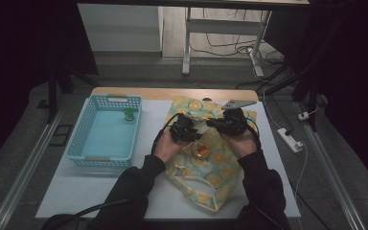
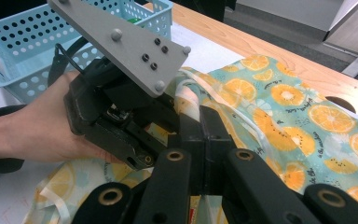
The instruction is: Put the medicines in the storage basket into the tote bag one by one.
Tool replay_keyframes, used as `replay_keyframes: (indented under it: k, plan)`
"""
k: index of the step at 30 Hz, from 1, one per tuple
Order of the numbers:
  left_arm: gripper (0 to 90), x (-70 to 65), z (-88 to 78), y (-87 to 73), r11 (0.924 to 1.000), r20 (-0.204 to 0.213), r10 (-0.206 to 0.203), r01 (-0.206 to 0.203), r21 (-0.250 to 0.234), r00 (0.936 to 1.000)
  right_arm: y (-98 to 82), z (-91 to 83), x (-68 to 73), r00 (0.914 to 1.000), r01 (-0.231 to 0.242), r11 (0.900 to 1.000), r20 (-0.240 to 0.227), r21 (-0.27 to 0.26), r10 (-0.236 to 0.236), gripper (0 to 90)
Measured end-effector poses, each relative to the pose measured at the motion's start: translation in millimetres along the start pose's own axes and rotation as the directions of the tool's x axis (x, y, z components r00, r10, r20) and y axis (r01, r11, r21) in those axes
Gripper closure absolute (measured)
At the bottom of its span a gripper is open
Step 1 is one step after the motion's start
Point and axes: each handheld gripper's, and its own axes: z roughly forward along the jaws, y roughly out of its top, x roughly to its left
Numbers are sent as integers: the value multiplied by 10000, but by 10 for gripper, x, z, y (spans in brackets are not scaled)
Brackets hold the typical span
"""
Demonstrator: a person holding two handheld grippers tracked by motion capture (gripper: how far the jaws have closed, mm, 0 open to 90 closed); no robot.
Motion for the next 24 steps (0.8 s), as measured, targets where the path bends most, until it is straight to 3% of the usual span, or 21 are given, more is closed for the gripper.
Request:
replay_keyframes:
  k: [4,8,24]
  plan:
    - [694,11,12,-8,10000,48,-80,80,-32,10000,-2,6,2,10000,53,10000,36,33,-53,898]
    - [616,18,-36,-4,9998,106,-108,109,-142,9999,-2,3,1,10000,27,10000,27,27,-27,898]
    - [354,-33,-330,-29,9991,536,416,-414,-44,9977,-1,-2,2,10000,14,10000,7,23,-14,898]
